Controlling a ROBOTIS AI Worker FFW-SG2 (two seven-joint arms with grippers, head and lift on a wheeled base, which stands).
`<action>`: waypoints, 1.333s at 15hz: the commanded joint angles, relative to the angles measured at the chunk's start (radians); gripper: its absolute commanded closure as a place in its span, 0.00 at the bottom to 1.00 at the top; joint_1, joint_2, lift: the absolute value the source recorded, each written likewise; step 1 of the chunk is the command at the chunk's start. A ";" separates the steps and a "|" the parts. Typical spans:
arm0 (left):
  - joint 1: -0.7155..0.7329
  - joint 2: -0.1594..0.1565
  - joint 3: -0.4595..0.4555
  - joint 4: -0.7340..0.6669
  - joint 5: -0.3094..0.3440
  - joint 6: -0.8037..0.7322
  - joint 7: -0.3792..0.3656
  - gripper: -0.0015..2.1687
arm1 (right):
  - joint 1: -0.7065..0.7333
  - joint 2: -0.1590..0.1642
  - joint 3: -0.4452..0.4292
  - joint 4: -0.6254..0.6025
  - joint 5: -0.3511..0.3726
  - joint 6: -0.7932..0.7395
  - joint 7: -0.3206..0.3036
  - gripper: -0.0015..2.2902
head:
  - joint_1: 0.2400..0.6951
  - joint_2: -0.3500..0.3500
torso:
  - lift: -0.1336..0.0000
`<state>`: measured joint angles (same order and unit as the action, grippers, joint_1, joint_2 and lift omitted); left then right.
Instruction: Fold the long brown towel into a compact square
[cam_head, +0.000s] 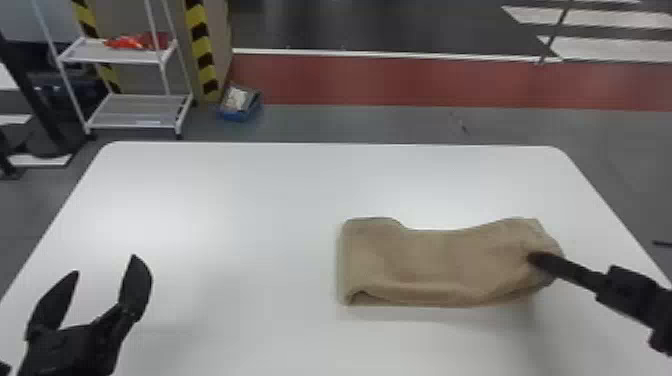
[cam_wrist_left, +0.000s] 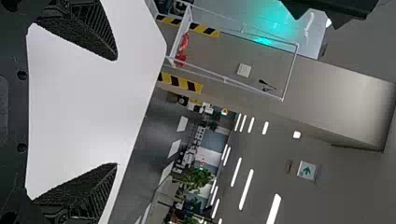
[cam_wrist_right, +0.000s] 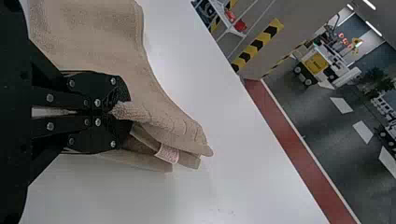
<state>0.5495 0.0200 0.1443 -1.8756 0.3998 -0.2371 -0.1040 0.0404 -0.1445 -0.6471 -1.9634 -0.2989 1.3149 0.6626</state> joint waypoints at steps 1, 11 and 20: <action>-0.008 0.000 -0.009 0.009 -0.001 0.000 -0.003 0.03 | 0.018 -0.001 -0.028 0.006 0.007 0.001 0.000 0.19 | 1.00 0.38 | 0.08; -0.039 0.008 -0.032 0.039 -0.003 0.006 -0.010 0.03 | 0.012 -0.026 -0.060 0.026 0.096 0.126 0.000 0.02 | 1.00 0.28 | 0.08; -0.108 0.017 -0.066 0.093 -0.003 0.028 -0.014 0.03 | -0.048 -0.067 -0.037 0.081 0.190 0.185 -0.011 0.07 | 1.00 0.21 | 0.08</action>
<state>0.4538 0.0344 0.0837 -1.7897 0.3972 -0.2137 -0.1176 0.0062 -0.2012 -0.6876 -1.8938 -0.1220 1.4963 0.6556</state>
